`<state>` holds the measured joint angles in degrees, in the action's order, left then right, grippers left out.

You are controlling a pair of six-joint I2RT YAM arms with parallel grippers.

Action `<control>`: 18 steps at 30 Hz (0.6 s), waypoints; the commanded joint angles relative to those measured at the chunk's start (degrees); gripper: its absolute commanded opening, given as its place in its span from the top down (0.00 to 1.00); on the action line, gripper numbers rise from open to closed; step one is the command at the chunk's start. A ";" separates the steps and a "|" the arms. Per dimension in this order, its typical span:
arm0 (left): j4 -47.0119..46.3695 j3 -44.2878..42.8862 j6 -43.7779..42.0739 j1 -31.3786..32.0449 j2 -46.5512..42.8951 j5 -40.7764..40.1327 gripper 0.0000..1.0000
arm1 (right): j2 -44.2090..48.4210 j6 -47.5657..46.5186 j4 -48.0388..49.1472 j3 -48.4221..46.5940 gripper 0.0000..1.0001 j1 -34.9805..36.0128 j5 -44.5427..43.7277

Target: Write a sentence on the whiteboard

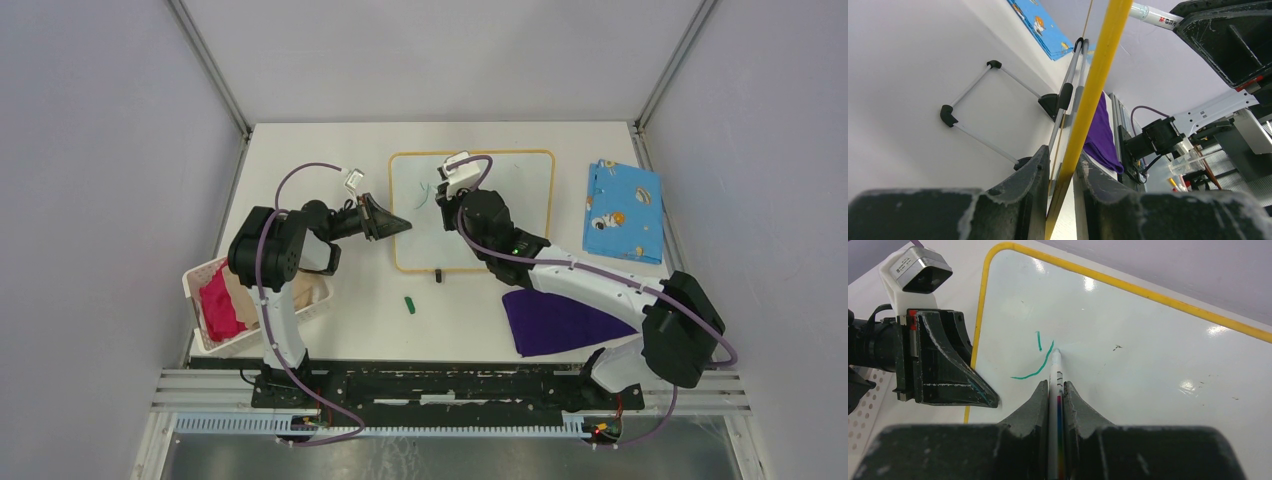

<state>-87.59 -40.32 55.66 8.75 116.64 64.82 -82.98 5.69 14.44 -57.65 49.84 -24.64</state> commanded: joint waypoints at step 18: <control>-11.93 -0.82 1.21 0.21 -0.45 0.48 0.71 | 3.21 -0.35 0.45 3.37 1.00 -1.12 -1.57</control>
<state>-87.57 -40.32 55.66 8.75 116.64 64.64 -81.91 5.72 14.50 -55.53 49.69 -24.56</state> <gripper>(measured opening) 0.297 0.171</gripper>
